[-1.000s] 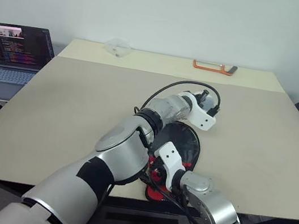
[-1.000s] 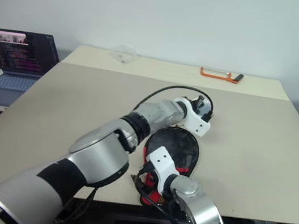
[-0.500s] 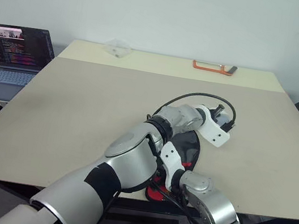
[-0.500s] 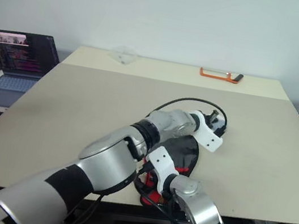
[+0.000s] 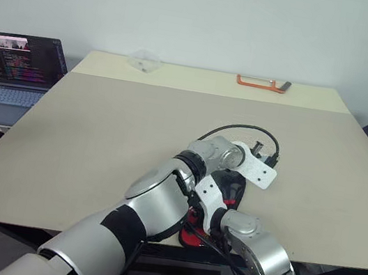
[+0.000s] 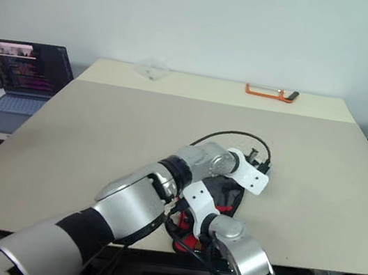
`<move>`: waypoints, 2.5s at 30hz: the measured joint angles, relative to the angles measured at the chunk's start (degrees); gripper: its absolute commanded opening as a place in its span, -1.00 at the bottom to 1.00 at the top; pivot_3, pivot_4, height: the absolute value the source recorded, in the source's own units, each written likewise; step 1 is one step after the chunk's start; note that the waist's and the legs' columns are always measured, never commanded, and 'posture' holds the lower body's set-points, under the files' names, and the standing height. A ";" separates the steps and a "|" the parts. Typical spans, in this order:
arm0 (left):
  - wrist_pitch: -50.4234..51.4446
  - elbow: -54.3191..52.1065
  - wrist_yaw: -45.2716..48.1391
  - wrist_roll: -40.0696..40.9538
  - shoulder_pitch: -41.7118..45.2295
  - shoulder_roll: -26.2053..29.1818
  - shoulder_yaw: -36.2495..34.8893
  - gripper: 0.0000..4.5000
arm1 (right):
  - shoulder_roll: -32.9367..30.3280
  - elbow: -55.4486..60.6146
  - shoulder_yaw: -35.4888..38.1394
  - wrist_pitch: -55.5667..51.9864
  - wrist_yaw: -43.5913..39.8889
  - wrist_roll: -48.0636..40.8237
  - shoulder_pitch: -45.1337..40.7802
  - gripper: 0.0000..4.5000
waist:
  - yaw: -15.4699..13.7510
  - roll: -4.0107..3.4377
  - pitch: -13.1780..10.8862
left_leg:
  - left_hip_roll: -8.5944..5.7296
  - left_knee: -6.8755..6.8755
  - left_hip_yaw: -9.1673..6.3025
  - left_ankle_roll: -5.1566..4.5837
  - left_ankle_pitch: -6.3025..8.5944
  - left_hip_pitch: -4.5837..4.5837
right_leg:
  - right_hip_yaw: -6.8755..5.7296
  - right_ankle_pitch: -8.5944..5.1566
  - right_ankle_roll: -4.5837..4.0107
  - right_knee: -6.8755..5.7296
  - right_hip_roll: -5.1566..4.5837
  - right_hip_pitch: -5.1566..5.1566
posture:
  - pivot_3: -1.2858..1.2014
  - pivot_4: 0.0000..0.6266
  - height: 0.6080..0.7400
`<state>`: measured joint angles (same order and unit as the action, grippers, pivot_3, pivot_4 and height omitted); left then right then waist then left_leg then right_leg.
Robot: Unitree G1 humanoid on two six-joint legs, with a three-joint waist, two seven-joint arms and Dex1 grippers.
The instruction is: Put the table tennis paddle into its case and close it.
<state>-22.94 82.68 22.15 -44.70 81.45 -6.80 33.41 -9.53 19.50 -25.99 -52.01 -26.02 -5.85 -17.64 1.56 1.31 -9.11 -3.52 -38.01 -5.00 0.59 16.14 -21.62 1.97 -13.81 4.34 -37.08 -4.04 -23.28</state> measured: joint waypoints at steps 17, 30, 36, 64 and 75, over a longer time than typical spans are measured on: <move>-3.13 -1.38 -0.74 1.82 0.28 0.90 -0.26 0.99 | -0.19 -1.68 -0.14 0.21 -1.42 -0.59 -1.41 1.00 | 0.18 -0.07 0.06 | 0.01 0.00 0.10 -0.01 0.00 0.17 | 0.12 0.00 0.00 -0.07 0.01 0.07 | 0.03 -0.52 1.00; 2.73 -1.58 -5.71 6.81 3.78 11.26 -7.89 0.99 | -0.40 -4.91 0.64 2.12 -2.86 -1.78 -3.43 1.00 | 0.40 -0.07 0.06 | 0.04 0.00 0.17 0.00 0.00 0.36 | 0.19 0.00 0.01 -0.20 0.05 0.14 | 0.03 -0.52 1.00; 3.75 -2.39 -2.86 13.25 2.47 15.86 -14.88 0.99 | 0.17 -6.40 1.73 2.58 -2.89 -2.49 -4.84 1.00 | 0.41 -0.08 0.06 | 0.04 -0.01 0.20 0.00 0.00 0.39 | 0.23 0.01 0.00 -0.25 0.04 0.13 | 0.03 -0.52 1.00; 3.83 -9.00 30.06 37.62 -15.86 19.00 -32.38 0.99 | -8.60 8.21 33.73 -16.03 0.89 -19.90 -10.54 1.00 | 0.27 -0.04 0.03 | -0.01 -0.19 0.32 0.00 -0.01 -0.50 | 0.32 0.04 -0.07 -0.69 -0.03 -0.86 | 0.03 -0.52 1.00; 3.28 -11.46 34.97 38.58 -18.89 17.08 -31.46 0.99 | -15.88 -11.30 40.57 1.22 5.27 -13.23 -13.73 1.00 | 0.31 -0.02 0.02 | 0.00 -0.17 0.49 -0.02 -0.02 -0.43 | 0.44 0.04 -0.07 -0.72 -0.03 -0.85 | 0.03 -0.52 1.00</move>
<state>-19.66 71.22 57.12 -6.12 62.56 10.28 1.95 -25.41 8.20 14.58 -50.78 -20.75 -19.08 -31.37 1.87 1.28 -9.10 -3.52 -38.19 -4.51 0.57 16.12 -22.05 2.41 -13.77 4.26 -37.80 -4.07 -24.13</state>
